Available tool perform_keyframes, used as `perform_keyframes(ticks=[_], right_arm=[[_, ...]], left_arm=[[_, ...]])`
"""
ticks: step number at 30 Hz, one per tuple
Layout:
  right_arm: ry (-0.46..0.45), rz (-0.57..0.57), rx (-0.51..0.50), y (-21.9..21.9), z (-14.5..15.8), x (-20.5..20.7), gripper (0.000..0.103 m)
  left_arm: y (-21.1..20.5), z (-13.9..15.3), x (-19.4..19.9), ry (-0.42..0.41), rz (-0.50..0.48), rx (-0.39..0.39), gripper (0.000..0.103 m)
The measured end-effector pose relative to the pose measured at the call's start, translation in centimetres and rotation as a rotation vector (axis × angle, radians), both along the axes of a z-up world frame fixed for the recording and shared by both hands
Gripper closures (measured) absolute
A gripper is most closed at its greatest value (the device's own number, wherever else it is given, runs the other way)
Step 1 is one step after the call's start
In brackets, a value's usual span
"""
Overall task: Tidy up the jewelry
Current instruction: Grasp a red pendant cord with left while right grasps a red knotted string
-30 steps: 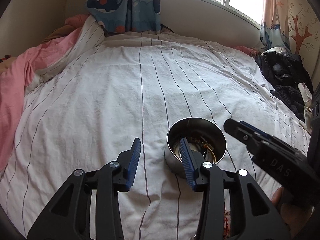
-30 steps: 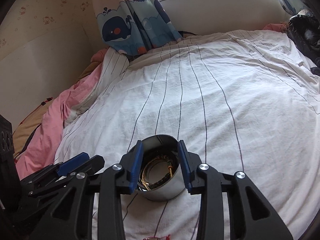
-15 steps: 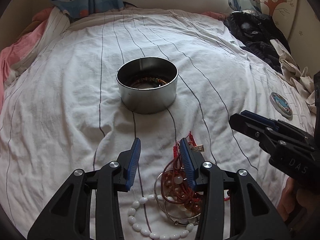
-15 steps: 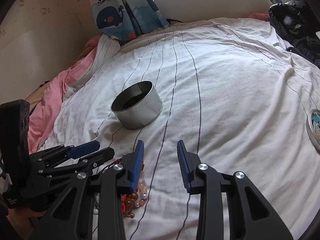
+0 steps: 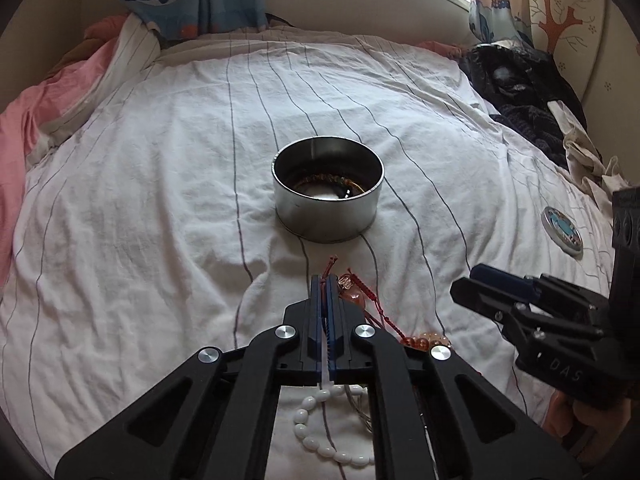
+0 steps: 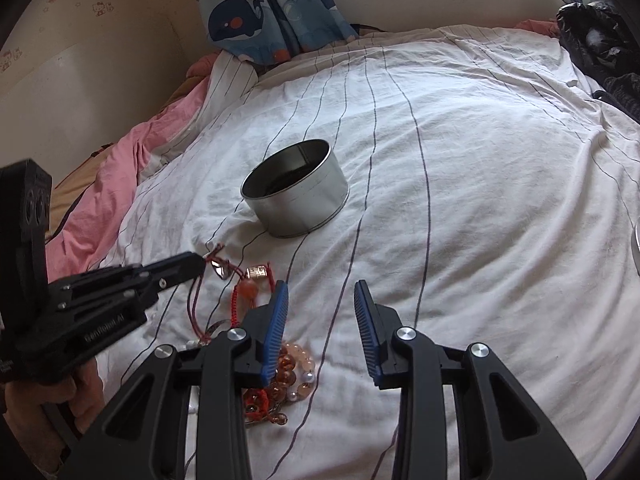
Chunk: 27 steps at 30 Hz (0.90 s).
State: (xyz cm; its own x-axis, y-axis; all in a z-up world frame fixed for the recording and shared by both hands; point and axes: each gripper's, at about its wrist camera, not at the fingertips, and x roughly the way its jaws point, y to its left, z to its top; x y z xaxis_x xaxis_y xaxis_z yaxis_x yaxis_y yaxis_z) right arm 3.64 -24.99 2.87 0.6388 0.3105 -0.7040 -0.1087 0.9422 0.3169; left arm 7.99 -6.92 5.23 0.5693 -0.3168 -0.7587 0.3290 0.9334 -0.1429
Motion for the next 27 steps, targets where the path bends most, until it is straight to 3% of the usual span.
perform_keyframes(ticks=[8, 13, 18, 19, 21, 27], right_arm=[[0.043, 0.115, -0.006, 3.1, -1.1, 0.8, 0.069], [0.059, 0.154, -0.024, 4.8, -1.7, 1.8, 0.069], [0.096, 0.185, -0.032, 6.4, -2.6, 3.2, 0.069], [0.099, 0.196, -0.035, 6.8, -2.7, 3.3, 0.082], [0.091, 0.21, -0.049, 7.3, -2.8, 3.2, 0.096], [0.008, 0.172, -0.042, 6.4, -0.9, 2.2, 0.099]], left_arm=[[1.9, -1.4, 1.3, 0.026, 0.055, -0.004, 0.101], [3.0, -1.1, 1.4, -0.004, 0.104, -0.007, 0.101], [3.1, -1.2, 1.8, 0.004, 0.098, -0.001, 0.101], [3.0, -1.3, 1.8, 0.006, 0.096, 0.003, 0.101], [2.9, -1.6, 2.0, 0.016, 0.093, 0.008, 0.101], [2.4, -1.0, 1.5, -0.008, 0.085, -0.017, 0.101]])
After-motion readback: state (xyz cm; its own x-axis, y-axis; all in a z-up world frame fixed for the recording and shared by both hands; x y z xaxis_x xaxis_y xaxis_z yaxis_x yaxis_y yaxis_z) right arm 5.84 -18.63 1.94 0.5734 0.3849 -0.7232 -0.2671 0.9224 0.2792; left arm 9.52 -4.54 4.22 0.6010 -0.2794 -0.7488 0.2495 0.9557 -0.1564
